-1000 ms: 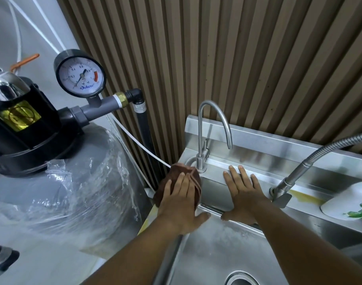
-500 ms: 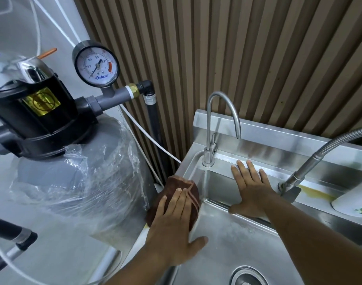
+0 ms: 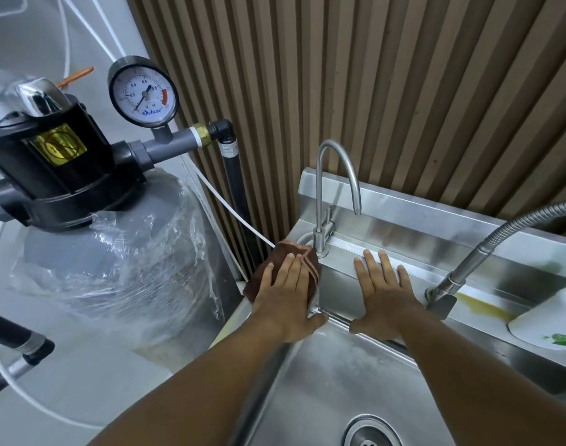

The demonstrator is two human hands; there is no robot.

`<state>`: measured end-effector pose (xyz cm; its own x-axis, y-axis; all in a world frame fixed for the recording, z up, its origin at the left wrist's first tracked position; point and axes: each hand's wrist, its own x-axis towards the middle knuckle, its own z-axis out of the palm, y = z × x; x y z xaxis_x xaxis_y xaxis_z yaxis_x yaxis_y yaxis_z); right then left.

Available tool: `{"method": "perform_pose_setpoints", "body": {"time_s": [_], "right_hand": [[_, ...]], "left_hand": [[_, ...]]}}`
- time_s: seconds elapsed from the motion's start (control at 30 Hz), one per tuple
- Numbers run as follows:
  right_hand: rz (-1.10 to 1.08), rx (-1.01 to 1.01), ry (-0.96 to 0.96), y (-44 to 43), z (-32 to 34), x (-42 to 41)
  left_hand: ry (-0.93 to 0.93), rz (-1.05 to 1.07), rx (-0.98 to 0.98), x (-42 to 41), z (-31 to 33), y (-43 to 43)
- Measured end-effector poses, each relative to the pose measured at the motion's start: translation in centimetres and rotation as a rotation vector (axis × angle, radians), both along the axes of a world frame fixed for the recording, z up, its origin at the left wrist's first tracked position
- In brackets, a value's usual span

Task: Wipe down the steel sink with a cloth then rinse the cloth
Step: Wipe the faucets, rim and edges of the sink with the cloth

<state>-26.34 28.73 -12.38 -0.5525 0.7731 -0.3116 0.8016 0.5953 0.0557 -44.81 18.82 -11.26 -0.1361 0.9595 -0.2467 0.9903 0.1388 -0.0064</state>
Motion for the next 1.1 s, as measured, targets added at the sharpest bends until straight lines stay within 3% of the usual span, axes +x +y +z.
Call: {"method": "perform_pose_setpoints", "body": {"time_s": [0.37,0.47,0.83,1.1], "right_hand": [[0.014,-0.052,-0.01,0.2,0.3,0.2],[0.015,-0.071,-0.009,0.2,0.3,0.3],[0.012,-0.071,0.036,0.1,0.2,0.6],[0.019,-0.071,0.042,0.3,0.0,0.6]], "left_hand": [[-0.084,0.014,0.156,-0.3,-0.7,-6.2],[0.004,0.032,0.24,-0.3,-0.7,-7.0],[0.049,0.119,0.019,0.0,0.4,2.2],[0.064,0.093,0.06,0.6,0.2,-2.3]]}}
